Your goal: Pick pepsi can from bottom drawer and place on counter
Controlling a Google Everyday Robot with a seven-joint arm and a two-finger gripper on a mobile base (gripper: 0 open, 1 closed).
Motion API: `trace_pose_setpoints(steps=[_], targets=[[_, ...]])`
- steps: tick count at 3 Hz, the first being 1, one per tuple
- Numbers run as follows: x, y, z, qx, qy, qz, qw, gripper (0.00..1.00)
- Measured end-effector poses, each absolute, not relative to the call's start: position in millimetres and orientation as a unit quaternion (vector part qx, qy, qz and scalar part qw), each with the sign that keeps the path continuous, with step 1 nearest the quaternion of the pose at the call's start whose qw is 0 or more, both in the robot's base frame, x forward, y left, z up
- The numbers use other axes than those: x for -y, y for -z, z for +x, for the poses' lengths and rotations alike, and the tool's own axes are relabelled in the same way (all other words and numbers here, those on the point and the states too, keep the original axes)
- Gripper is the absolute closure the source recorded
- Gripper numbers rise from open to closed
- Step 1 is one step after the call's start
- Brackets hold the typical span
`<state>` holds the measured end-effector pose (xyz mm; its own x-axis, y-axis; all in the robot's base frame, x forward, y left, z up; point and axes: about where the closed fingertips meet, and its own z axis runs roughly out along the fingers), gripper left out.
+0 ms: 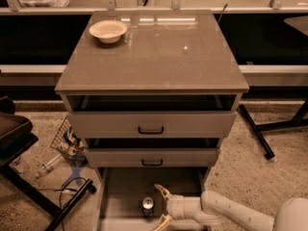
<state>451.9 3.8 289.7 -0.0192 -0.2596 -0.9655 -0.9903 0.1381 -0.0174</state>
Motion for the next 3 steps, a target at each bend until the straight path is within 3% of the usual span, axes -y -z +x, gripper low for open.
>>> trace_pose_setpoints(steps=[3], targets=[[-5, -269, 472, -0.598, -0.392, -0.52, 0.467, 0.0]])
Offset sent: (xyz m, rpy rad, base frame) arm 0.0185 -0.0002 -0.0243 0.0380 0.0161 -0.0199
